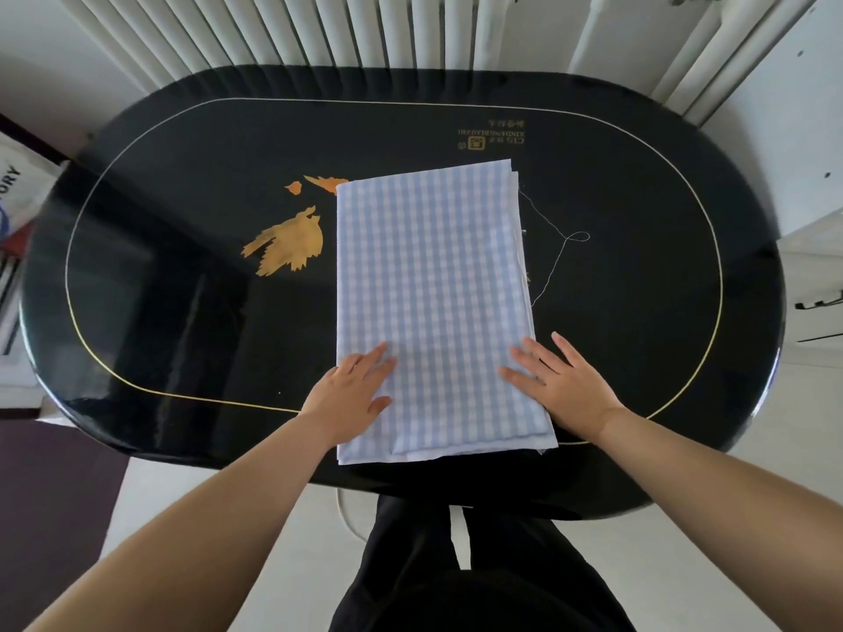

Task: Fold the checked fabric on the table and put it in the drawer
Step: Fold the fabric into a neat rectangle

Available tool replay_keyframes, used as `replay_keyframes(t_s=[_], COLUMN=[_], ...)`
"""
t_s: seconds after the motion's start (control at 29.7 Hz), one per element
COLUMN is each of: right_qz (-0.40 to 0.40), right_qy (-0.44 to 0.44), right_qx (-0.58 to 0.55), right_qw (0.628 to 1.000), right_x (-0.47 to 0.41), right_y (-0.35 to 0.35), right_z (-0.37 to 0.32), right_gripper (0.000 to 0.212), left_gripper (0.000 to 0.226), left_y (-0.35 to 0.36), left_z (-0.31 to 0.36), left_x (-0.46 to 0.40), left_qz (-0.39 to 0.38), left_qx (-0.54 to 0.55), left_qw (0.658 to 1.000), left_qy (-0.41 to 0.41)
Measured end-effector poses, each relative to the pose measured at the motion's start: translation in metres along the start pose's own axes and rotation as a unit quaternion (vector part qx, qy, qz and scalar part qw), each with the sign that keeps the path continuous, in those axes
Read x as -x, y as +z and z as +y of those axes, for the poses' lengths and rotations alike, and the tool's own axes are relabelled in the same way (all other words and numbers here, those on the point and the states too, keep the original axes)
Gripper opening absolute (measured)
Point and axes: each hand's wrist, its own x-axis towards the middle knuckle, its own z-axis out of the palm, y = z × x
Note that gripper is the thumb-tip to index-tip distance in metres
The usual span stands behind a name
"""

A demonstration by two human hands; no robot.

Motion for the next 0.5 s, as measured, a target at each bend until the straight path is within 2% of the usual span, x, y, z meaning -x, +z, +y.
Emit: replay_keyframes(t_s=[0.1,0.13,0.2,0.24,0.27,0.34,0.37,0.4,0.47,0.5], right_qz=[-0.042,-0.073,-0.12,-0.125,-0.126,-0.117,-0.1,-0.073,-0.036,-0.029], right_qy=[-0.001,0.019,0.129,0.198,0.257,0.291,0.309,0.332,0.374,0.389], right_qx=[-0.087,-0.136,-0.255,-0.299,-0.318,-0.301,-0.31,-0.333,-0.356,-0.356], right_qw=[0.995,0.988,0.951,0.925,0.904,0.9,0.894,0.88,0.856,0.849], right_x=[-0.007,-0.012,-0.023,-0.028,-0.032,-0.042,-0.046,-0.052,-0.062,-0.066], right_y=[-0.002,-0.003,-0.008,-0.012,-0.015,-0.017,-0.017,-0.018,-0.02,-0.02], right_z=[0.009,0.012,0.014,0.015,0.016,0.017,0.017,0.017,0.016,0.014], right_gripper=[0.058,0.056,0.046,0.037,0.029,0.026,0.027,0.028,0.033,0.036], left_gripper=[0.052,0.048,0.038,0.034,0.034,0.042,0.044,0.041,0.017,0.015], left_y=[0.002,0.002,-0.001,-0.004,-0.008,-0.014,-0.017,-0.019,-0.023,-0.026], left_z=[-0.023,-0.029,-0.038,-0.039,-0.043,-0.049,-0.05,-0.051,-0.047,-0.043], left_x=[0.009,0.013,0.019,0.019,0.019,0.019,0.019,0.017,0.008,0.002], left_qz=[0.006,0.008,0.018,0.014,0.016,-0.019,-0.013,-0.001,0.025,0.04], left_qx=[0.027,0.075,0.163,0.165,0.157,0.192,0.206,0.231,0.289,0.302], left_qw=[0.999,0.997,0.986,0.986,0.987,0.981,0.977,0.97,0.945,0.934], left_qy=[0.027,0.008,-0.027,-0.032,-0.015,-0.031,-0.049,-0.072,-0.15,-0.186])
